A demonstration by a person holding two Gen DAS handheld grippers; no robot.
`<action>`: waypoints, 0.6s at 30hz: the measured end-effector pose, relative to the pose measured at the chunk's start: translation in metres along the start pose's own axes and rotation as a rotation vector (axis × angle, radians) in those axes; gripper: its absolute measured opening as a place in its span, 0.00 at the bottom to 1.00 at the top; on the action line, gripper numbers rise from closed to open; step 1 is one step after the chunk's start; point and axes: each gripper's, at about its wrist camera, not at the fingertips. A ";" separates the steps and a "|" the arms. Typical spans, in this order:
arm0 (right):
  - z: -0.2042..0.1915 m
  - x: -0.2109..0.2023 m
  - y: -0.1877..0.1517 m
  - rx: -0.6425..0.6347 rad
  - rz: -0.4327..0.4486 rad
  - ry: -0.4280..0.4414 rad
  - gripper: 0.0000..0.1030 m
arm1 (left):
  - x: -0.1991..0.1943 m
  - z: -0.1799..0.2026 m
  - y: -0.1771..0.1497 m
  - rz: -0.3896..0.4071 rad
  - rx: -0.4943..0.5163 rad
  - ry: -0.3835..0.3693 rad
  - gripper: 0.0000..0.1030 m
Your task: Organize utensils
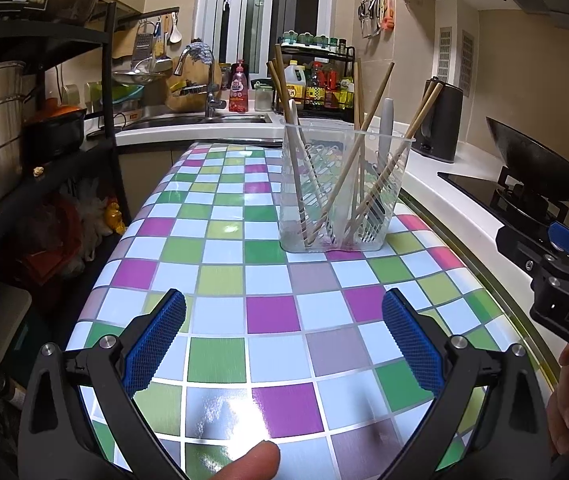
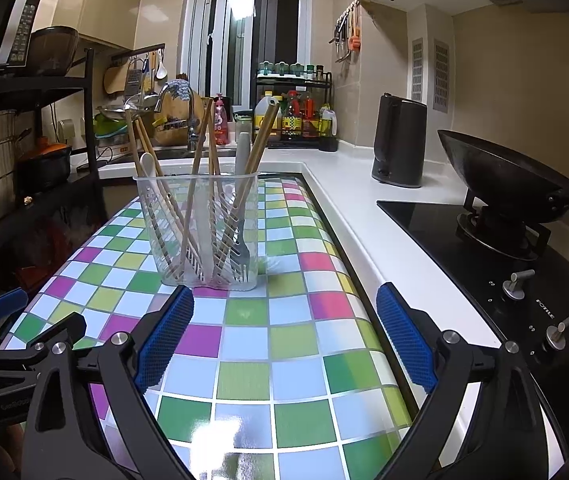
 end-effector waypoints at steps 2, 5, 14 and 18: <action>0.000 0.000 0.000 -0.002 0.000 0.001 0.89 | -0.001 0.001 0.001 0.000 -0.001 0.000 0.93; 0.000 -0.001 0.000 -0.006 0.001 -0.001 0.89 | -0.003 0.002 0.002 0.003 -0.002 -0.003 0.93; 0.001 -0.001 0.000 -0.009 0.002 -0.006 0.90 | -0.004 0.002 0.005 -0.006 -0.010 -0.004 0.93; 0.001 -0.001 0.000 -0.007 0.000 -0.005 0.90 | -0.004 0.003 0.005 -0.009 -0.006 -0.002 0.93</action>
Point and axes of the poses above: each gripper's, at about its wrist camera, not at the fingertips, and x roughly the way its jaws point, z to its right, y to its top, and after that the axes turned 7 degrees about -z, right-handed
